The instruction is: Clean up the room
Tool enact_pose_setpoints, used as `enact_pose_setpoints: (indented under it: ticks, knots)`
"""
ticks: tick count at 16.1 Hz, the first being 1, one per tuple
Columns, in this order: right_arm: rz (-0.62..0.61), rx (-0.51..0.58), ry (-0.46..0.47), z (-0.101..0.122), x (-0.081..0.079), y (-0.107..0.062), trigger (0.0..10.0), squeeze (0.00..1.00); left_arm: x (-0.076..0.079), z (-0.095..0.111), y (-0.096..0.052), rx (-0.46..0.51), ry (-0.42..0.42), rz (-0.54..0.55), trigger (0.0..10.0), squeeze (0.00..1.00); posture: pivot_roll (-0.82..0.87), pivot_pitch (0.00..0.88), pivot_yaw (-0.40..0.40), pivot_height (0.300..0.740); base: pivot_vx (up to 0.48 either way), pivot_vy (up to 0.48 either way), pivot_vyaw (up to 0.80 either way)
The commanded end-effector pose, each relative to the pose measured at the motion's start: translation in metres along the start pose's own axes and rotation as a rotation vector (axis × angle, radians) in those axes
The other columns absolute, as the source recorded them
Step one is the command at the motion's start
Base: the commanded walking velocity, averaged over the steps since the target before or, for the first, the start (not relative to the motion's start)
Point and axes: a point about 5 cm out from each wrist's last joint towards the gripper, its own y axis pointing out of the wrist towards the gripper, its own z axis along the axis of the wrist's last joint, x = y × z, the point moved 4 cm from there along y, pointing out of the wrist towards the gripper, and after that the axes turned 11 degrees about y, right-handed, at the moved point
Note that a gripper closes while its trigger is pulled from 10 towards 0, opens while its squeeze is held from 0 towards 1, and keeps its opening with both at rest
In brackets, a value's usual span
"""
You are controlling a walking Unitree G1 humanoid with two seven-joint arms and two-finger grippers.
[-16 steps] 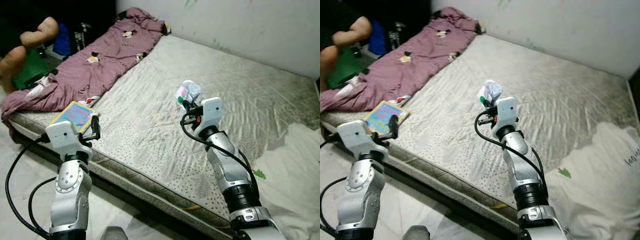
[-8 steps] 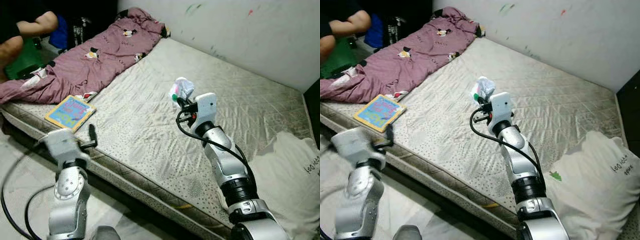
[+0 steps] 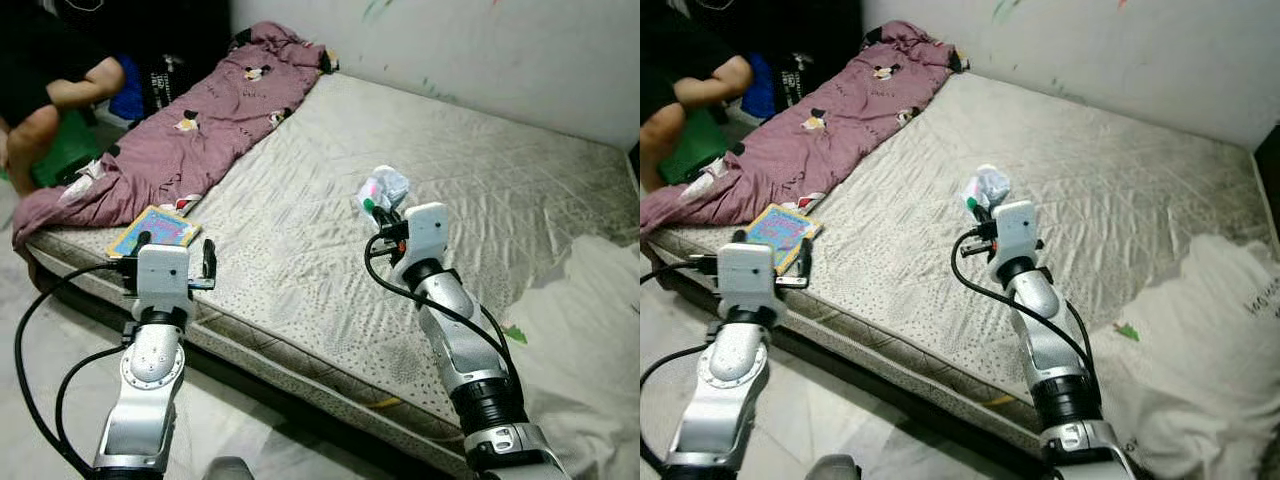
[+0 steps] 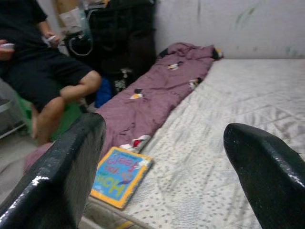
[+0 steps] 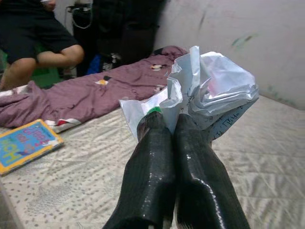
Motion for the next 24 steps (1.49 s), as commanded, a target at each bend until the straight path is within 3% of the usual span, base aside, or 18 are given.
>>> enact_pose_setpoints:
  ticks: [1, 3, 7, 10, 14, 19, 21, 24]
  knots:
    - [-0.014, 0.022, -0.029, 0.007, 0.005, -0.004, 10.0, 0.0, 0.007, 0.004, 0.004, 0.013, -0.011, -0.024, 10.0, 0.0, -0.04, 0.0, -0.018, 0.74, 0.0, 0.0, 0.0]
    - [-0.003, 0.006, -0.064, 0.006, 0.006, -0.011, 10.0, 0.0, 0.02, 0.005, 0.008, 0.024, -0.009, -0.051, 10.0, 0.0, -0.09, 0.0, -0.029, 0.74, 0.0, 0.0, 0.0]
    - [-0.021, 0.0, -0.104, 0.007, 0.013, -0.018, 10.0, 0.0, 0.028, 0.009, 0.016, 0.041, -0.003, -0.047, 10.0, 0.0, -0.14, 0.0, -0.004, 0.74, 0.0, 0.0, 0.0]
    - [-0.08, 0.009, -0.077, 0.0, 0.014, -0.02, 10.0, 0.0, 0.027, 0.004, 0.018, 0.027, -0.005, -0.047, 10.0, 0.0, -0.14, 0.0, 0.074, 0.74, 0.0, 0.0, 0.0]
    - [-0.089, 0.001, -0.055, -0.009, 0.01, -0.023, 10.0, 0.0, 0.038, 0.01, 0.02, 0.048, -0.013, -0.085, 10.0, 0.0, -0.11, 0.0, 0.101, 0.74, 0.0, 0.0, 0.0]
    - [-0.19, 0.024, -0.081, -0.001, 0.04, -0.036, 10.0, 0.0, 0.062, 0.003, 0.026, 0.005, 0.022, -0.08, 10.0, 0.0, -0.18, 0.0, 0.133, 0.74, 0.0, 0.0, 0.0]
    - [-0.276, 0.038, -0.065, 0.0, 0.058, -0.046, 10.0, 0.0, 0.073, 0.008, 0.028, 0.036, -0.008, -0.135, 10.0, 0.0, -0.21, 0.0, 0.165, 0.74, 0.0, 0.0, 0.0]
    - [-0.312, 0.082, -0.048, 0.007, 0.049, -0.054, 10.0, 0.0, 0.072, 0.006, 0.029, 0.066, 0.008, -0.189, 10.0, 0.0, -0.26, 0.0, 0.206, 0.74, 0.0, 0.0, 0.0]
